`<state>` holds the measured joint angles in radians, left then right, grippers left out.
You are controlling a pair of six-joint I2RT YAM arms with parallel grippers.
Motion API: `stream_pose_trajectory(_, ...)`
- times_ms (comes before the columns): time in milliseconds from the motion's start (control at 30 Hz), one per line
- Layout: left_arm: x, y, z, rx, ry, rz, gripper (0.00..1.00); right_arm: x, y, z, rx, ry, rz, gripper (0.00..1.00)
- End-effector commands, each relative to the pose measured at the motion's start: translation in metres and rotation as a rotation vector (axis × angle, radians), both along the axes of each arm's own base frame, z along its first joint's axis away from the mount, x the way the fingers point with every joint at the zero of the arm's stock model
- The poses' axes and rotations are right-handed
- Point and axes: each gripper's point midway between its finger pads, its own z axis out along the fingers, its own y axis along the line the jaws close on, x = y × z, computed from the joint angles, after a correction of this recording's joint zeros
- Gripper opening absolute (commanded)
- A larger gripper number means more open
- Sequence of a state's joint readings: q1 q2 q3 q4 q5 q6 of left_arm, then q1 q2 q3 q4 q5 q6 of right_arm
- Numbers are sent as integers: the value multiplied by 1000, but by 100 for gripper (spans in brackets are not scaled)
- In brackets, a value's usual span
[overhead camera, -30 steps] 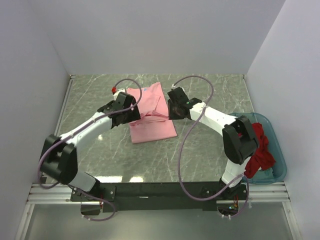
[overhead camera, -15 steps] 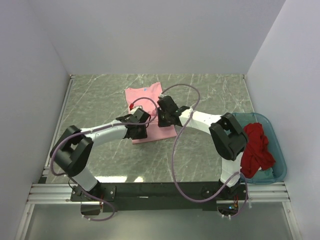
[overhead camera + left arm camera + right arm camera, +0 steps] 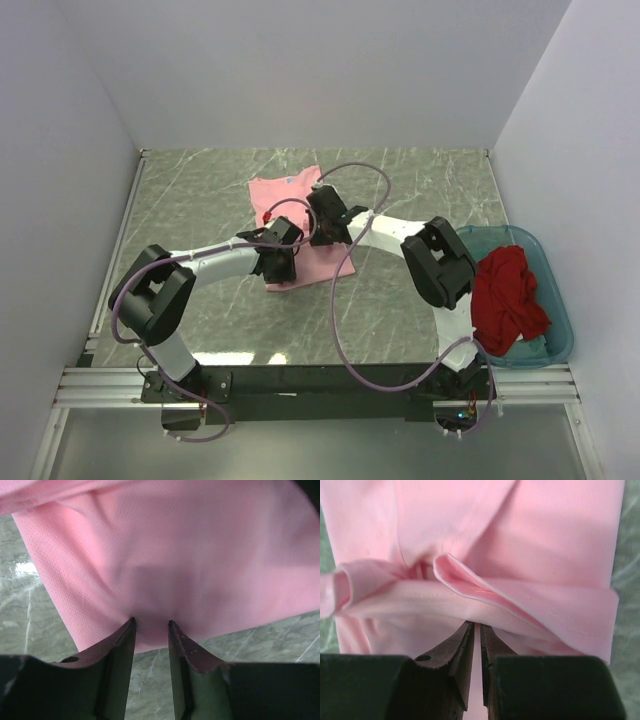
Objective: Fold and stack the t-shirts
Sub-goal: Fold the tshirt
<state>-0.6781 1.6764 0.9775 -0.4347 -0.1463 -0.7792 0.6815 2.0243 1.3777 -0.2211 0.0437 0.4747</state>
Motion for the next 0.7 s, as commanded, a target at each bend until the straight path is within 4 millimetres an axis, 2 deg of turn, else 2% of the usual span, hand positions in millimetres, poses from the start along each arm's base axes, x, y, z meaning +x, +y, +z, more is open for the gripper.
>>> stream_pose_trajectory(0,-14,-1,-5,4,66,-36,39,35,5,16,12,-89,-47,17)
stream_pose_trajectory(67,-16,0,-4,6,69,-41,39,45,4,17,8,-104,-53,18)
stream_pose_trajectory(167,-20,1,-2,-1,77,-51,39,70,6,31,5,-148,-58,20)
stream_pose_trajectory(300,-27,5,1,-11,80,-45,40,106,12,66,15,-213,-47,27)
stream_pose_trajectory(367,-30,6,6,-25,73,-45,40,112,12,75,22,-216,-36,32)
stream_pose_trajectory(467,-29,5,16,-34,58,-38,45,107,13,96,52,-217,-1,37)
stream_pose_trajectory(567,-17,1,40,-70,0,-17,53,85,10,115,122,-216,43,40)
stream_pose_trajectory(600,-13,1,47,-82,-20,-10,54,66,7,118,154,-191,64,40)
stream_pose_trajectory(667,0,-1,71,-124,-84,10,57,51,1,119,197,-170,77,40)
